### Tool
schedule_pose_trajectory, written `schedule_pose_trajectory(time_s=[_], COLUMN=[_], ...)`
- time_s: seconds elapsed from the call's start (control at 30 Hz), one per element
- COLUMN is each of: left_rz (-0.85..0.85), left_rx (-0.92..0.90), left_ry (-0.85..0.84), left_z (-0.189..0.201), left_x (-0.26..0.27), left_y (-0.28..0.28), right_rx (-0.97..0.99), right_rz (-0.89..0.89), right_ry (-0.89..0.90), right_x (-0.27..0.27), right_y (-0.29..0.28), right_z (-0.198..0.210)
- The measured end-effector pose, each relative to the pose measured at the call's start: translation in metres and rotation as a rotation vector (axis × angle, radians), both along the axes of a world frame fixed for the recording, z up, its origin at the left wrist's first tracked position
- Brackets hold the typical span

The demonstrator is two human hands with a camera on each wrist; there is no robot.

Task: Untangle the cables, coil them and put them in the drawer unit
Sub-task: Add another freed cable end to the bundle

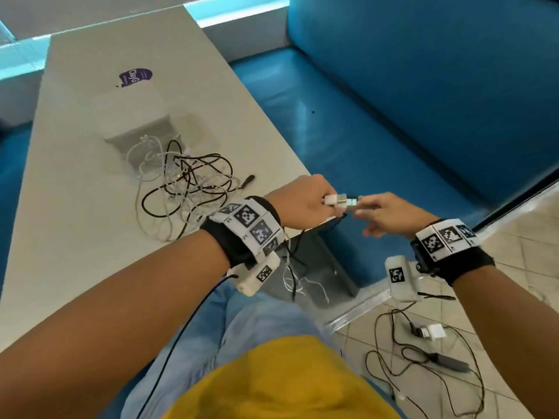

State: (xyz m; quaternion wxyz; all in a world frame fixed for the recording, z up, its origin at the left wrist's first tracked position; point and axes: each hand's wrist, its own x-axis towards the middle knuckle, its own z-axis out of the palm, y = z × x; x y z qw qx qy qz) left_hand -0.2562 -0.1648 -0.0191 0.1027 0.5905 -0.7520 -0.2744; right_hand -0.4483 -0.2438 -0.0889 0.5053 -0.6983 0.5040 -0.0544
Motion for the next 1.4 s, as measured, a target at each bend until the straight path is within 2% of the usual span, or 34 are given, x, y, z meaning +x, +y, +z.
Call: schedule_pose_trajectory(time_s=[0.13, 0.23, 0.3, 0.43, 0.5, 0.6, 0.67, 0.77, 0.97, 1.03, 1.07, 1.23, 1.4], left_rz=[0.148, 0.166, 0.144, 0.187, 0.218, 0.23, 0.236, 0.258, 0.308, 0.325, 0.328, 0.326, 0.394], left_rx=[-0.042, -0.039, -0.041, -0.087, -0.096, -0.086, -0.059, -0.011, 0.011, 0.03, 0.036, 0.06, 0.055], left_ry=[0.287, 0.418, 0.447, 0.505, 0.521, 0.523, 0.528, 0.569, 0.592, 0.601, 0.599, 0.573, 0.557], left_z=[0.013, 0.027, 0.036, 0.042, 0.043, 0.043, 0.043, 0.043, 0.039, 0.036, 0.036, 0.031, 0.029], left_x=[0.0, -0.002, -0.003, 0.004, 0.007, 0.007, 0.005, 0.0, -0.004, -0.003, -0.004, -0.002, 0.009], left_y=[0.004, 0.007, 0.008, 0.006, 0.005, 0.006, 0.008, 0.011, 0.011, 0.011, 0.013, 0.018, 0.021], right_rx=[-0.023, -0.107, -0.223, -0.319, -0.334, -0.24, -0.188, -0.167, -0.078, -0.038, -0.038, -0.322, -0.462], right_rz=[0.167, 0.261, 0.281, 0.123, 0.166, 0.344, 0.361, 0.287, -0.011, -0.02, -0.004, 0.137, 0.152], right_ry=[-0.066, 0.042, 0.215, 0.181, 0.27, 0.541, 0.599, 0.456, -0.365, -0.581, -0.633, -0.486, -0.312], right_x=[0.02, 0.028, 0.03, 0.02, 0.015, 0.004, -0.004, -0.003, 0.031, 0.045, 0.052, 0.087, 0.103], right_y=[0.005, 0.006, 0.007, 0.005, 0.006, 0.012, 0.011, 0.001, 0.01, 0.017, 0.022, 0.044, 0.044], right_z=[0.015, 0.012, 0.004, -0.006, -0.009, -0.021, -0.03, -0.018, 0.071, 0.097, 0.107, 0.121, 0.11])
